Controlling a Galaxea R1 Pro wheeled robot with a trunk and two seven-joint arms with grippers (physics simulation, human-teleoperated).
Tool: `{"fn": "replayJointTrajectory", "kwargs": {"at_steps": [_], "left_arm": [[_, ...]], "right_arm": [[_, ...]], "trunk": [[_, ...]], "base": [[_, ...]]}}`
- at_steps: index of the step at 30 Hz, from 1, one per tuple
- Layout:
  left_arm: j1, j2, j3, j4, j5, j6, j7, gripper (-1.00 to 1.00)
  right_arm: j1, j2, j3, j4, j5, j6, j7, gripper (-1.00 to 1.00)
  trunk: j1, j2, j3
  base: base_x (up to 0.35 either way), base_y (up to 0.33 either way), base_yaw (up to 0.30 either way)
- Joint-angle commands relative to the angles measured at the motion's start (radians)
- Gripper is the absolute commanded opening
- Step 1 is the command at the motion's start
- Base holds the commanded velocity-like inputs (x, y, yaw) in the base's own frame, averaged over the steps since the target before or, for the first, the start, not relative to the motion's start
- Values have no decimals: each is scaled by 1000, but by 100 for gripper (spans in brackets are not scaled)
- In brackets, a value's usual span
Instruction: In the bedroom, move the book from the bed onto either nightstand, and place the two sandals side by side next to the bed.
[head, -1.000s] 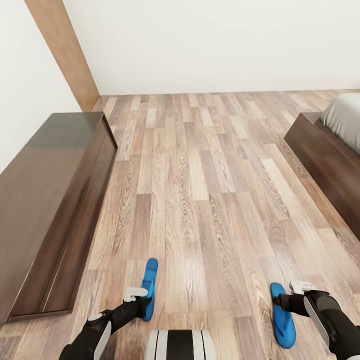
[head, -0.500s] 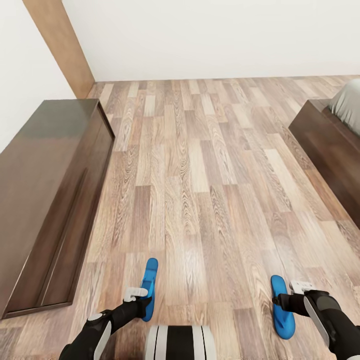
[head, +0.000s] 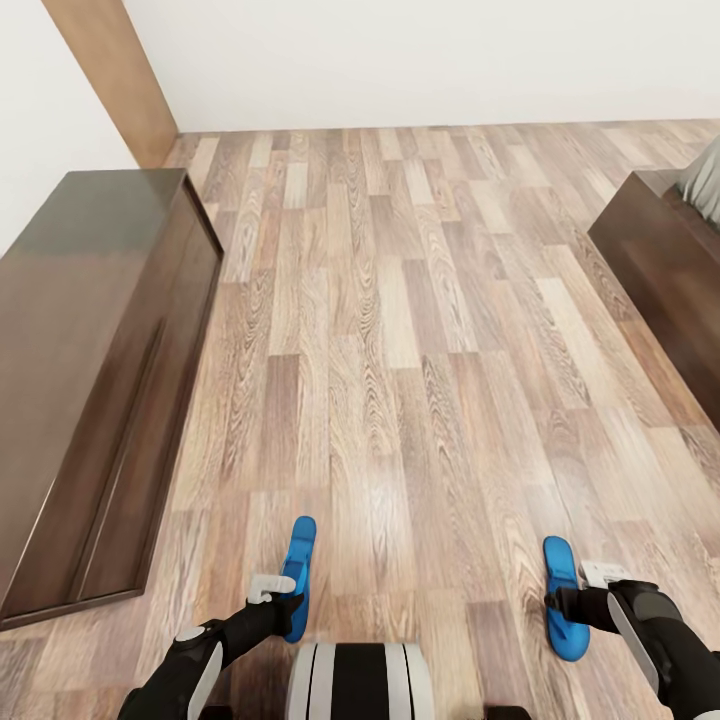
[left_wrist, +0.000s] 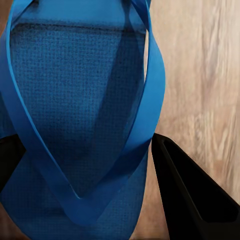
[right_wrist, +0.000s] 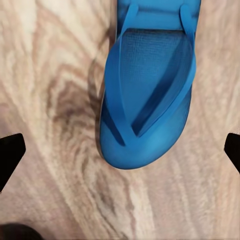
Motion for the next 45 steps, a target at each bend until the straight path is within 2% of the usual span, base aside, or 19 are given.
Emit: {"fn": "replayJointTrajectory", "kwargs": {"at_steps": [1,25,27,28,30,31,33,35,36,39,43,45], "left_arm": [[0,-2,9,-2,-9,7,-10,-100],[0,4,13,-8,-7,8,-12,-100],[0,21,19,-41,14,10,-13,-100],[0,33,27,-61,42,10,-13,-100],[0,57,45,-90,128,15,-14,-100],[0,83,52,-118,211,50,-38,-100],[0,105,53,-176,256,131,-120,-100],[1,122,56,-235,273,231,-238,-100],[1,128,57,-245,276,256,-273,-100],[3,181,58,-278,284,348,-462,-100],[4,212,57,-287,288,378,-576,-100],[4,214,57,-287,288,381,-588,-100]], "right_arm": [[0,0,-1,-1,-8,5,-1,100],[0,0,-1,-1,-8,4,-1,100],[0,0,-1,-1,-8,4,-1,100],[0,0,-1,-1,-8,4,-1,100],[0,0,-1,-1,-8,4,-1,100],[0,0,-1,0,-8,4,-1,100],[0,0,-1,0,-8,4,-1,100],[0,0,-1,0,-8,4,-1,100],[0,0,-1,0,-8,4,-1,100],[0,0,-1,1,-8,4,-1,100],[0,0,-1,1,-8,4,-1,100],[0,0,-1,1,-8,4,-2,100]], "trunk": [[0,-1,-5],[11,-6,-97],[12,-7,-105],[12,-7,-105],[12,-7,-105],[12,-7,-105],[12,-7,-105],[12,-7,-105],[12,-7,-105],[12,-7,-105],[12,-7,-105],[12,-7,-105]], "base": [[0,0,0],[0,0,0],[0,0,0],[0,0,0],[0,0,0],[0,0,0],[0,0,0],[0,0,0],[0,0,0],[0,0,0],[0,0,0],[0,0,0]]}}
